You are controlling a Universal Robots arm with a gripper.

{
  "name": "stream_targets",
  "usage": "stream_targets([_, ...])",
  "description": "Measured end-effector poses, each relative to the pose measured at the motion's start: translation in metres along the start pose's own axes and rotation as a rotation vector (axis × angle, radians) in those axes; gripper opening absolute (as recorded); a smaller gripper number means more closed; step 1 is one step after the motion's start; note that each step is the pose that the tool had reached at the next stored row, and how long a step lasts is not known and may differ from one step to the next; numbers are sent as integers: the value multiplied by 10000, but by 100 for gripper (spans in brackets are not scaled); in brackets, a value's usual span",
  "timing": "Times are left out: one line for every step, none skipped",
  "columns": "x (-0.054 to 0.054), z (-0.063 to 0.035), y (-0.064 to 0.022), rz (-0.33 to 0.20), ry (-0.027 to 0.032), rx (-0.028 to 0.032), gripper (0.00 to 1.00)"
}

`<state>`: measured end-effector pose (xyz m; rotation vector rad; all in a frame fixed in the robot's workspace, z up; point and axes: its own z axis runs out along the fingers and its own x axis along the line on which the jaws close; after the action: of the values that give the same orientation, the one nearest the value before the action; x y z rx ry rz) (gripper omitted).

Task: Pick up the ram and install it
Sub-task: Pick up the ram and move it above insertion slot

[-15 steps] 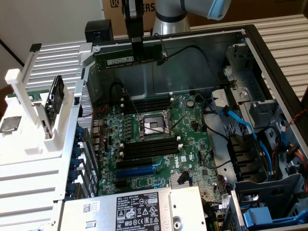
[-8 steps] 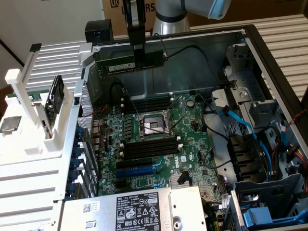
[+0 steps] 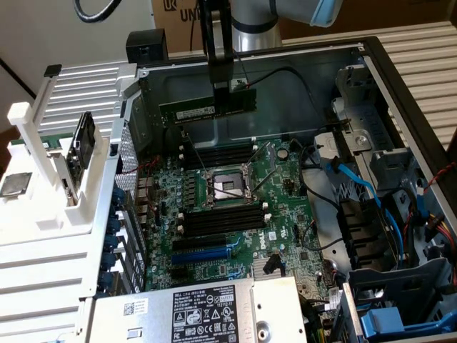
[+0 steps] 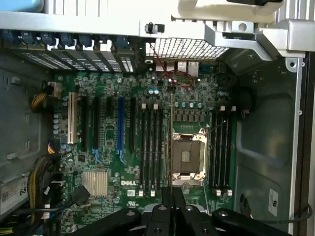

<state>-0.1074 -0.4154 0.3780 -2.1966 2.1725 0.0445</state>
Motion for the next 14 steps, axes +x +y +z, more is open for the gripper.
stream_targets([3,19,-11,17,-3,2,12])
stream_targets([5,32,-14,45,-2,3,12])
stream_targets([9,42,-13,88,-1,6,12])
stream_targets([12,48,-13,157,0,10,12])
stream_targets([13,53,-13,256,3,15,12])
stream_targets([14,58,-13,370,5,21,12])
stream_targets([14,60,-14,455,7,25,12])
stream_targets([16,64,-13,545,5,31,12])
stream_targets([16,69,-13,625,1,36,12])
stream_targets([17,76,-14,703,0,41,12])
stream_targets([17,84,-14,776,1,44,12])
stream_targets([17,91,-13,839,1,48,12])
stream_targets([17,93,-13,871,3,49,12])
stream_targets([18,94,-13,888,4,49,12])
